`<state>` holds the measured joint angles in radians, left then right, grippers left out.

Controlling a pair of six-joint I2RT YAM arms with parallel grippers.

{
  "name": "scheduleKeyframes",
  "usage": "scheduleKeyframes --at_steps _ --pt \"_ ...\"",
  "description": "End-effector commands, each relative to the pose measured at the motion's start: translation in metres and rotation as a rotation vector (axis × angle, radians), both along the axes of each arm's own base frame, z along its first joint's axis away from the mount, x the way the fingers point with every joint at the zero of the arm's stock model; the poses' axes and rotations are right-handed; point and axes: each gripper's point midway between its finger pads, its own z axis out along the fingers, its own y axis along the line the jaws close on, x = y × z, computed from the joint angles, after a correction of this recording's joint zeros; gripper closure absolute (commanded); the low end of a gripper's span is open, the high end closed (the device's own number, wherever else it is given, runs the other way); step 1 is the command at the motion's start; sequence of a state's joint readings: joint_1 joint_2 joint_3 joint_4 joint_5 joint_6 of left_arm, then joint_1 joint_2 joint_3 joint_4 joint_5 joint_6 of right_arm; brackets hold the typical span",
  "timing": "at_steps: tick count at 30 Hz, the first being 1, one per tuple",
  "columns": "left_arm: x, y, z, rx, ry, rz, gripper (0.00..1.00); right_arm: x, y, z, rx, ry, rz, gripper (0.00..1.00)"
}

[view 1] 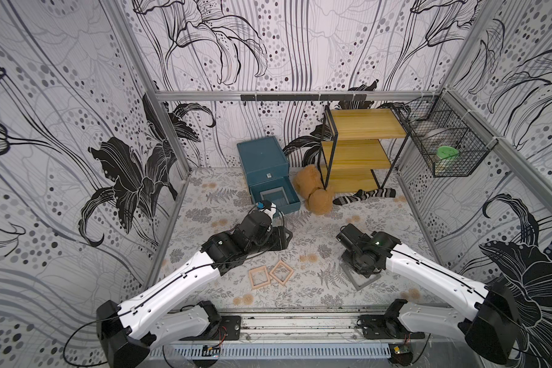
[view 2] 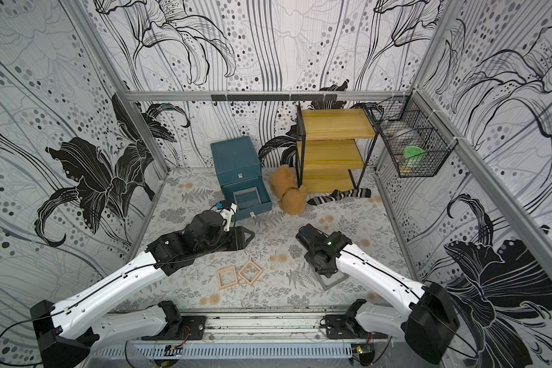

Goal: Place the brooch boxes into the drawer by color
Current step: Pick up the brooch box from the center of the board.

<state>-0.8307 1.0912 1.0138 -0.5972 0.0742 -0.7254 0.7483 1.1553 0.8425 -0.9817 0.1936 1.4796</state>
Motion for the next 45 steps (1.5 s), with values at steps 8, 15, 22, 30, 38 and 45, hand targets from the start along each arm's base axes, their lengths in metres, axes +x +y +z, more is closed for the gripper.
scheduleKeyframes --at_steps 8,15,22,30,38,45 --pt "-0.013 -0.023 -0.007 -0.023 -0.020 -0.077 0.51 -0.054 -0.024 -0.040 0.075 0.123 -0.240 0.76" --pt "-0.015 -0.027 -0.007 -0.034 -0.016 -0.086 0.51 -0.059 -0.036 -0.047 0.045 0.107 -0.240 0.69" --pt "-0.021 -0.033 -0.008 -0.057 -0.008 -0.103 0.51 -0.059 -0.042 -0.056 0.061 0.066 -0.256 0.67" --pt "-0.025 -0.041 -0.003 -0.074 -0.013 -0.125 0.51 -0.052 -0.041 -0.060 0.048 0.050 -0.253 0.67" --pt "-0.028 -0.041 -0.002 -0.087 -0.011 -0.120 0.51 -0.055 -0.043 -0.070 0.055 0.058 -0.264 0.67" --pt "-0.028 -0.044 -0.003 -0.086 -0.008 -0.126 0.51 -0.051 -0.044 -0.071 0.057 0.054 -0.264 0.69"
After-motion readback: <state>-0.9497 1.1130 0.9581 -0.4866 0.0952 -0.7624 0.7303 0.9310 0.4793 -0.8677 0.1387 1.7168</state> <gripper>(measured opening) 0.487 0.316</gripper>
